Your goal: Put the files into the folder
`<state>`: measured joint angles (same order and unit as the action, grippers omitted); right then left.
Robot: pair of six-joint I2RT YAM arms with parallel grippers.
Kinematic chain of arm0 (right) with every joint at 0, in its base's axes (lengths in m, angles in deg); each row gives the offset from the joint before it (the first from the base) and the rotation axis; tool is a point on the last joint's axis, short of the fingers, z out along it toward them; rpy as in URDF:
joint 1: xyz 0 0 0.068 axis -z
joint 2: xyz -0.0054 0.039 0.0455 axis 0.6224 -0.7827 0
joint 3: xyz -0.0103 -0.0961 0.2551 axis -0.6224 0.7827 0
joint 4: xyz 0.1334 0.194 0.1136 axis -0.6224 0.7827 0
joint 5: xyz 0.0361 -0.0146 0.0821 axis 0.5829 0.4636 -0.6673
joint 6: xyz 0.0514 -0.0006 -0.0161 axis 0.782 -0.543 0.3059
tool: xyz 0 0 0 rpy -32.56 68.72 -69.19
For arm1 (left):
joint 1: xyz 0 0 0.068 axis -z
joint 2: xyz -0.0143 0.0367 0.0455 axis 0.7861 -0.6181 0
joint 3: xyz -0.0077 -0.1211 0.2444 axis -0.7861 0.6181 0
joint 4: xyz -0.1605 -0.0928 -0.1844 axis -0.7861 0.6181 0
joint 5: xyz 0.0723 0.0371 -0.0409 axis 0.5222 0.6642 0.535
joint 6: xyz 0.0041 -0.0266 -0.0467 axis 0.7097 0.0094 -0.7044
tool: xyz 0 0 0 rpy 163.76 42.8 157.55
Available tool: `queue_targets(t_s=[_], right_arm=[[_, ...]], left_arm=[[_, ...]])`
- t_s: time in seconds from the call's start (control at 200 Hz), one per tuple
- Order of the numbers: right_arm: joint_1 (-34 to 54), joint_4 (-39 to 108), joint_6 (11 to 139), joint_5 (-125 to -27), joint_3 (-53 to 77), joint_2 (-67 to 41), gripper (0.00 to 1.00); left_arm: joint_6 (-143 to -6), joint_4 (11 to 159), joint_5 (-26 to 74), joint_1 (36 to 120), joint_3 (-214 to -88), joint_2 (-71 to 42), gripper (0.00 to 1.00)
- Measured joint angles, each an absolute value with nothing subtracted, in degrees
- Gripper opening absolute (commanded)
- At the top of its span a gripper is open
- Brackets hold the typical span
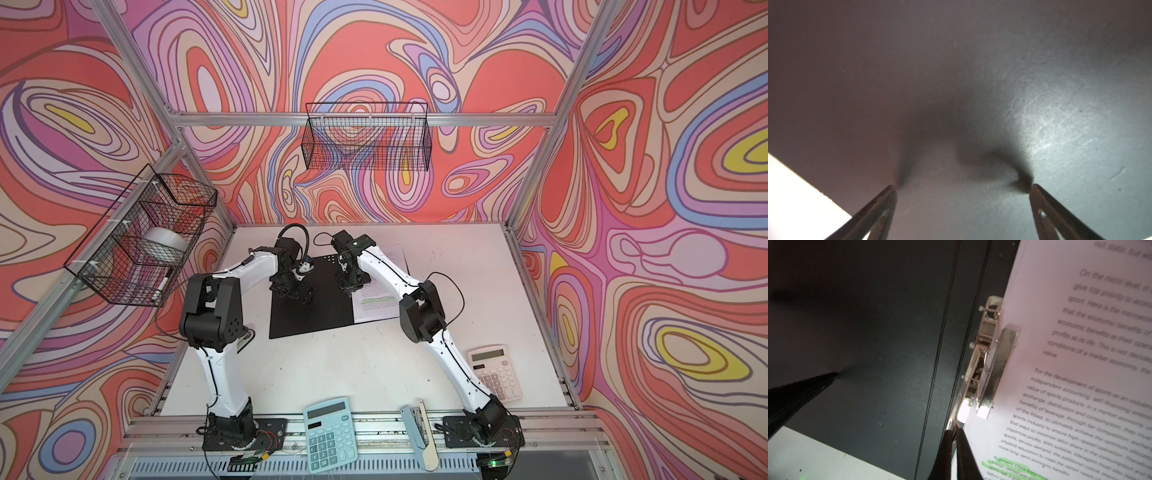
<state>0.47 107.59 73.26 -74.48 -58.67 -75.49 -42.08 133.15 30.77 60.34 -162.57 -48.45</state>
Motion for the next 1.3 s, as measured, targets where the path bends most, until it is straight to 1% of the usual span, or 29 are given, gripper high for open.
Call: queue_targets(t_s=[1.302], right_arm=[[-0.1,108.4,71.8,-71.9,-59.3,-76.7,0.08]], left_arm=[[-41.0,133.1,31.7,60.8,-162.6,-48.6,1.00]])
